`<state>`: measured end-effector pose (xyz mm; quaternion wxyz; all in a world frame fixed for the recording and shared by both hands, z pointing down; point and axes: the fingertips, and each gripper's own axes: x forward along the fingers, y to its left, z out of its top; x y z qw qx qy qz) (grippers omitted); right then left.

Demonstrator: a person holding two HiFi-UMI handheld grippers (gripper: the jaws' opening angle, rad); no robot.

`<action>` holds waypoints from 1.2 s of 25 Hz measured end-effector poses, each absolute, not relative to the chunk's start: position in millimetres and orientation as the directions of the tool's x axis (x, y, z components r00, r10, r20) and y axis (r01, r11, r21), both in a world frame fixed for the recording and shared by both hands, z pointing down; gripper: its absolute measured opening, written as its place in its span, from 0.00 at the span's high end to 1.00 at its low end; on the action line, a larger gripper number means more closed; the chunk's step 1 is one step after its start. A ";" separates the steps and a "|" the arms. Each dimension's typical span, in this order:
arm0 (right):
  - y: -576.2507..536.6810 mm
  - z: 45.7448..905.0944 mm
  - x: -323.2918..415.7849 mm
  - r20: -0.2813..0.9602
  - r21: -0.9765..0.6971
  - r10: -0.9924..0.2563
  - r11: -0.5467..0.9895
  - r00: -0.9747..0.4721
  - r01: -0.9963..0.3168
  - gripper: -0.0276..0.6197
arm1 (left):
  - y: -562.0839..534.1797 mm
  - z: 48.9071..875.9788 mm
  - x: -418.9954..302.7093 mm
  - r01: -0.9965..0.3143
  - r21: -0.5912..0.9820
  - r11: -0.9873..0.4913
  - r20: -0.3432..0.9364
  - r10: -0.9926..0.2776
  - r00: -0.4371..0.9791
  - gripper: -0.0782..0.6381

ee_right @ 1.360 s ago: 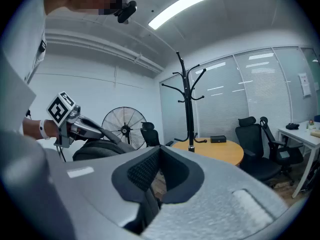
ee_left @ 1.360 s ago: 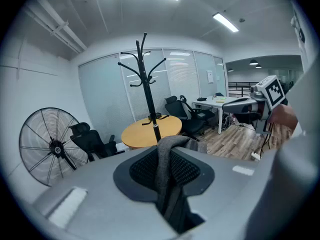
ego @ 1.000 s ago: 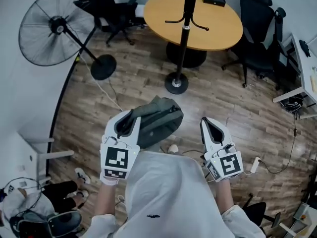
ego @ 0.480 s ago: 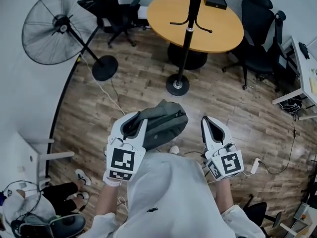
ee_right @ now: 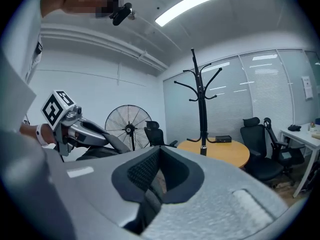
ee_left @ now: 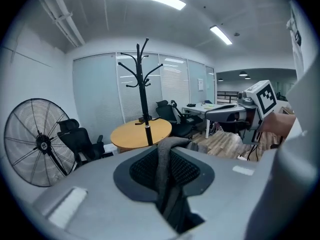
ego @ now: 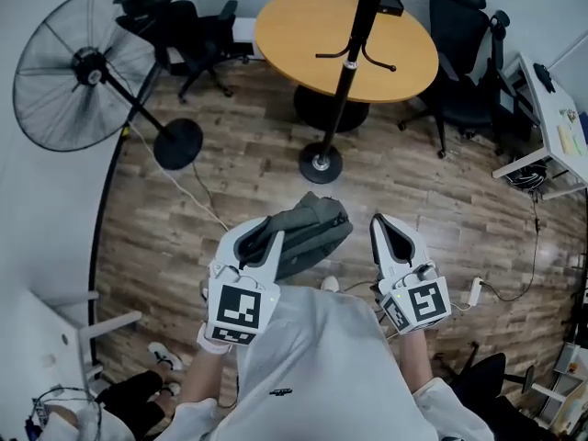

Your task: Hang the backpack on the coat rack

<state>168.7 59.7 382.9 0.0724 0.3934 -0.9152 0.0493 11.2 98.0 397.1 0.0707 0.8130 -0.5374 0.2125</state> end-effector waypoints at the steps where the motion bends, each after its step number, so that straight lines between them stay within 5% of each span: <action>1: 57.7 382.3 160.7 0.170 -0.031 -0.720 0.678 -0.673 -0.734 0.96 | 94.7 397.2 5.6 -0.898 -0.112 -0.426 0.420 -0.839 0.346 0.77; 13: 48.0 383.9 66.4 0.180 -0.007 -0.781 0.606 -0.597 -0.795 0.96 | 62.4 395.8 -71.1 -0.832 -0.128 -0.539 0.392 -0.798 0.457 0.76; 30: 17.4 393.7 41.1 0.199 -0.014 -0.775 0.609 -0.599 -0.793 0.96 | 29.3 400.1 -95.5 -0.836 -0.093 -0.541 0.404 -0.788 0.465 0.76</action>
